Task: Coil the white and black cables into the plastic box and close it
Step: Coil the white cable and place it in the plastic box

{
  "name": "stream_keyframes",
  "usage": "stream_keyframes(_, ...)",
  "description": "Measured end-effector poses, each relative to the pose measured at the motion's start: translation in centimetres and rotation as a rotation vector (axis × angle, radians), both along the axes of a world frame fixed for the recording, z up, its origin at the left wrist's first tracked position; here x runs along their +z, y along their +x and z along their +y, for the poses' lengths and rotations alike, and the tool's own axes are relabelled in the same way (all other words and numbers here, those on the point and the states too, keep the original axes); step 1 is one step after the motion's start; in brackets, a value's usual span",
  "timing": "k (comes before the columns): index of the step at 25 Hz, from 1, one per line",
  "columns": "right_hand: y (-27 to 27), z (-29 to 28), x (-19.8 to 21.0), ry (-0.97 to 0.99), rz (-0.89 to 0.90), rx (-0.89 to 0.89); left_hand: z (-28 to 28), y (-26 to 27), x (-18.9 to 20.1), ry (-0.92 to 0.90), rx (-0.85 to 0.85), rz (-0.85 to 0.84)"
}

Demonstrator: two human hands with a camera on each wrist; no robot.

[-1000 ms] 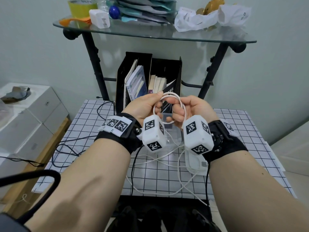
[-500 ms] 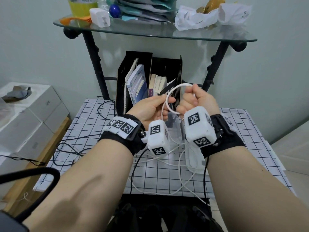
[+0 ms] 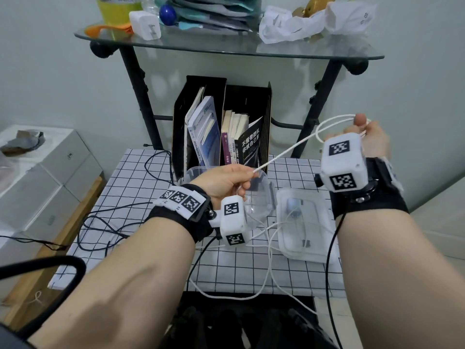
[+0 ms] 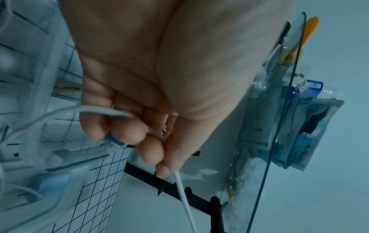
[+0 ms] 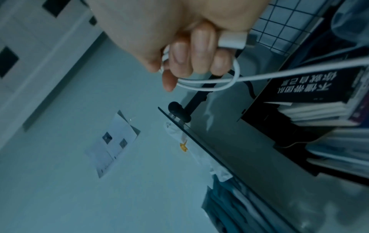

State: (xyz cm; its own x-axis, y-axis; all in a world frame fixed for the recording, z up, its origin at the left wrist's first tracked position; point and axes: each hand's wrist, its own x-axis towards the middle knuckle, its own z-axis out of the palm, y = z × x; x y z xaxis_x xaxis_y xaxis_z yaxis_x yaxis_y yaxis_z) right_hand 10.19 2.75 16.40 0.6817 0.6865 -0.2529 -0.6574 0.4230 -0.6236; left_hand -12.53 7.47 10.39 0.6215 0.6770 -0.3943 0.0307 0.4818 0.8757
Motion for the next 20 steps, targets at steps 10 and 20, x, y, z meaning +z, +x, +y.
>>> stream_keyframes(10,-3.6,0.7,-1.1,0.081,-0.041,0.245,-0.5,1.0,2.3,0.117,-0.286,0.129)
stream_keyframes(20,-5.2,0.0,-2.5,-0.076,-0.269,0.290,-0.9,0.5,2.7,0.146,-0.269,0.074)
